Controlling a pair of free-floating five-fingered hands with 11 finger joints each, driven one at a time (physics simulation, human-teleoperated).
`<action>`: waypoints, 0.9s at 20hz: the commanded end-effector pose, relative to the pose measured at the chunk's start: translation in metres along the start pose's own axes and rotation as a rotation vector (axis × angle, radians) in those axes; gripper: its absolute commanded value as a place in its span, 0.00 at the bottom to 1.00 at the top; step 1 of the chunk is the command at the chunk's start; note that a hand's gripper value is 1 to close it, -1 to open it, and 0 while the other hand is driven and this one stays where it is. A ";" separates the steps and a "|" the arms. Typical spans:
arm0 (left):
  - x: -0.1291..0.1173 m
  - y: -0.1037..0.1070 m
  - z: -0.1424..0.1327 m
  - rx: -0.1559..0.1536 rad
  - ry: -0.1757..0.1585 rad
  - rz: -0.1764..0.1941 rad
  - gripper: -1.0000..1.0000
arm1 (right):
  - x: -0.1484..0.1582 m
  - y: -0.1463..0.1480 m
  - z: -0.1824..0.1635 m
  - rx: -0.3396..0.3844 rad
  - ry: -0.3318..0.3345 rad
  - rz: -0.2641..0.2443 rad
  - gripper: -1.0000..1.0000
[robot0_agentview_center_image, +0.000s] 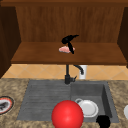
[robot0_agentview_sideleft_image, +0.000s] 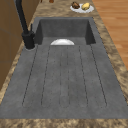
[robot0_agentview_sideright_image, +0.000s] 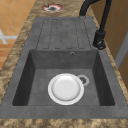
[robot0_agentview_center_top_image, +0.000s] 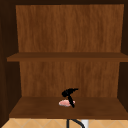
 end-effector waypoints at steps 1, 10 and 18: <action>0.010 0.010 0.009 -0.010 0.025 0.001 0.00 | 0.000 0.000 0.000 0.000 0.000 0.000 0.50; 0.020 0.004 0.003 -0.010 -0.003 0.003 0.00 | 0.000 0.000 0.000 0.000 0.000 0.000 0.50; 0.018 -0.013 0.010 -0.173 0.089 0.058 0.00 | 0.000 0.000 0.000 0.000 0.000 0.000 0.50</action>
